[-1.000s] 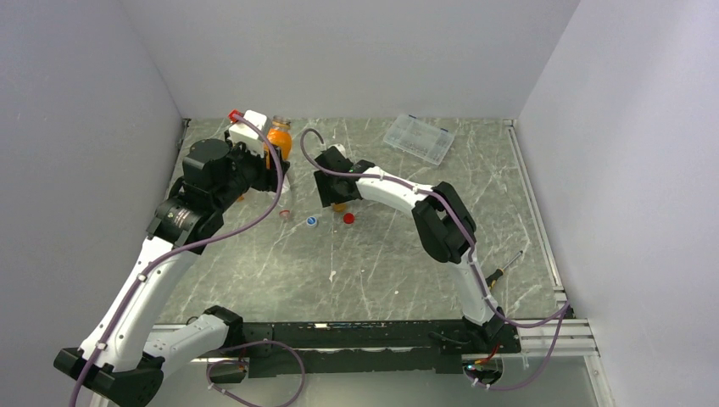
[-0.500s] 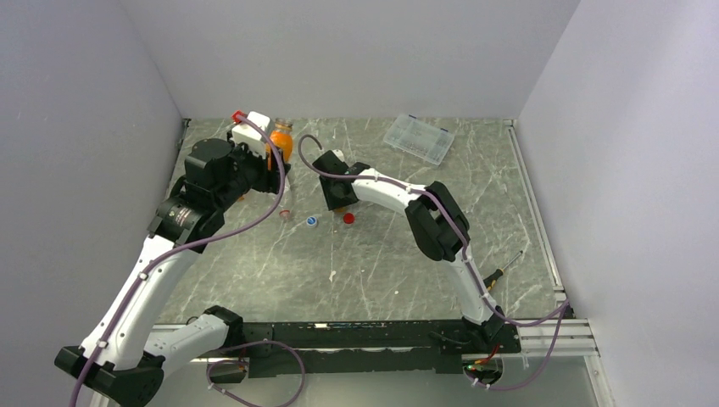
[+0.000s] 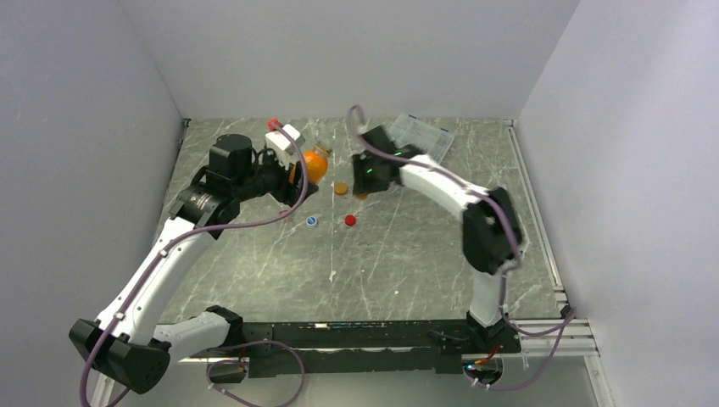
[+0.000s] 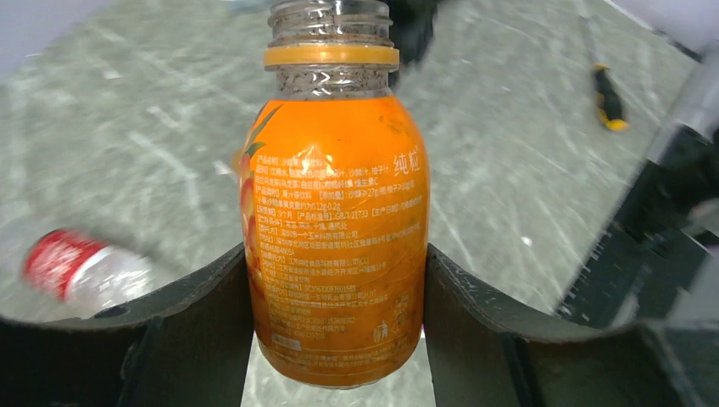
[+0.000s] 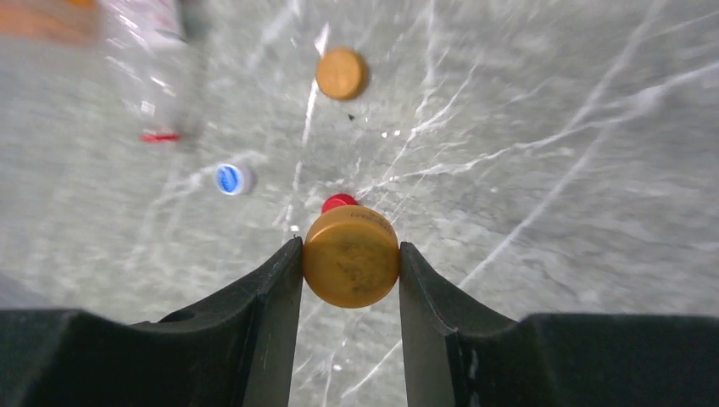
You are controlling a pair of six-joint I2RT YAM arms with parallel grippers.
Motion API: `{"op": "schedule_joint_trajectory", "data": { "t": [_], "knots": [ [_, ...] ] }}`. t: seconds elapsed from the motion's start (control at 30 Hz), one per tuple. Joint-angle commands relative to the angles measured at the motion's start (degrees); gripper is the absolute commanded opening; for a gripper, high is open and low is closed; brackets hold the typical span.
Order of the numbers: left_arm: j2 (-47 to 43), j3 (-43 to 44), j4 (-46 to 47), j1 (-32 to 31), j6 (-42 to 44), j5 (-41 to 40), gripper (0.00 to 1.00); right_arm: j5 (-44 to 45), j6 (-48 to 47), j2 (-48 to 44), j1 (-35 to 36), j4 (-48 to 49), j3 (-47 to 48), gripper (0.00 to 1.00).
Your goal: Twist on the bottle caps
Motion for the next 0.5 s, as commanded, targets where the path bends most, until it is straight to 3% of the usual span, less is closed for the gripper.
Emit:
{"op": "schedule_joint_trajectory", "data": {
  "t": [0.0, 0.27, 0.47],
  "knots": [
    [1.5, -0.7, 1.9, 0.1, 3.9, 19.4, 0.19, -14.0, 1.7, -15.5, -6.5, 3.2, -5.5, 0.25],
    [4.5, -1.6, 1.9, 0.2, 7.7, 31.9, 0.15, -35.9, 3.4, -31.7, -13.8, 7.4, -11.4, 0.27],
    [4.3, -2.6, 3.7, 0.2, 8.3, 38.4, 0.15, -51.3, 9.5, -35.3, -14.2, 16.9, -12.9, 0.30]
  ]
}}
